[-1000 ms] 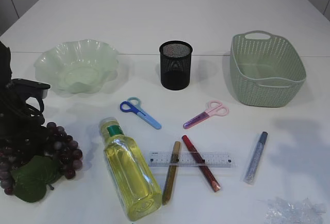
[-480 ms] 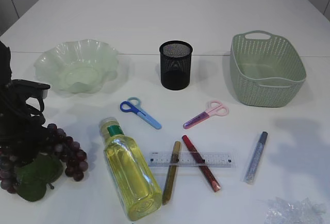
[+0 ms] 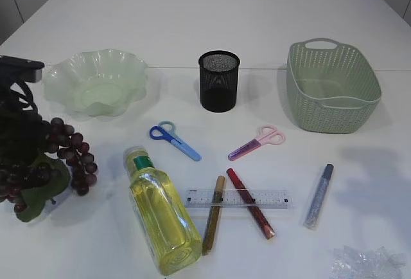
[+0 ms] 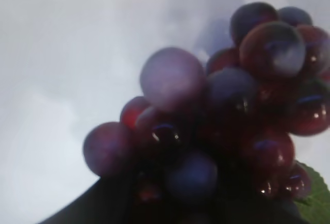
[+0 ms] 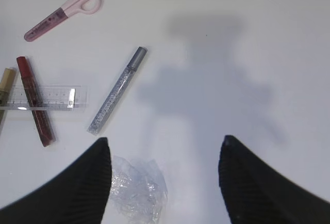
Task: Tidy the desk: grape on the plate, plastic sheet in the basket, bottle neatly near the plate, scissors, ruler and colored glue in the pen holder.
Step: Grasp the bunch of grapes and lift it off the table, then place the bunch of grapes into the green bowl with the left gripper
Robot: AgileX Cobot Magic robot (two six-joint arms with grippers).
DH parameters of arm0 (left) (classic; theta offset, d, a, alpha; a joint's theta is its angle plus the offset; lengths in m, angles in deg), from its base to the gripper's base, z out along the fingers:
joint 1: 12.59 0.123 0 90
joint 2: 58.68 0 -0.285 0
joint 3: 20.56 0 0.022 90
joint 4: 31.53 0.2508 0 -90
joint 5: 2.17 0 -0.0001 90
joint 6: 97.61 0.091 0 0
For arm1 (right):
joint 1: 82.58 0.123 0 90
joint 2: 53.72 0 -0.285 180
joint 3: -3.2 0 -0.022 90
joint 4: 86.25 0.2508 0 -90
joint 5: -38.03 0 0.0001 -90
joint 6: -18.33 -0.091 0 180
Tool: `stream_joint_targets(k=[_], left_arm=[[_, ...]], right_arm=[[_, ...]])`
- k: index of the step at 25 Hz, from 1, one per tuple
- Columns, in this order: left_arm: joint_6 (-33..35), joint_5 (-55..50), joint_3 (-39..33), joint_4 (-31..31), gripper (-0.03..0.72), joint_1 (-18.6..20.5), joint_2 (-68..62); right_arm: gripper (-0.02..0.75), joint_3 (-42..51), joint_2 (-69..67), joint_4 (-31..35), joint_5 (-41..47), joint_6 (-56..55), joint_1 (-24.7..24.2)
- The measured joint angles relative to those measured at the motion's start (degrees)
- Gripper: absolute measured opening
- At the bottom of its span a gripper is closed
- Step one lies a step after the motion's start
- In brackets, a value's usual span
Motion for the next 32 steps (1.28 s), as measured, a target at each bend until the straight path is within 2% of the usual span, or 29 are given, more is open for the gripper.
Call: stream_joint_targets(k=[11, 16, 23, 32], left_arm=[[-0.2, 1.2, 0.0, 0.0, 0.231, 0.0, 12.0], [-3.8, 3.6, 1.5, 0.0, 0.231, 0.0, 14.2], [-5.8, 4.7, 11.4, 0.0, 0.231, 0.0, 12.1], [-6.0, 5.2, 27.7, -3.3, 0.231, 0.0, -1.4]], right_arm=[[0.512, 0.0, 0.0, 0.0, -0.1, 0.0, 0.0], [0.512, 0.0, 0.0, 0.0, -0.1, 0.0, 0.0], [0.512, 0.0, 0.0, 0.0, -0.1, 0.0, 0.0], [0.512, 0.0, 0.0, 0.0, -0.1, 0.0, 0.0]])
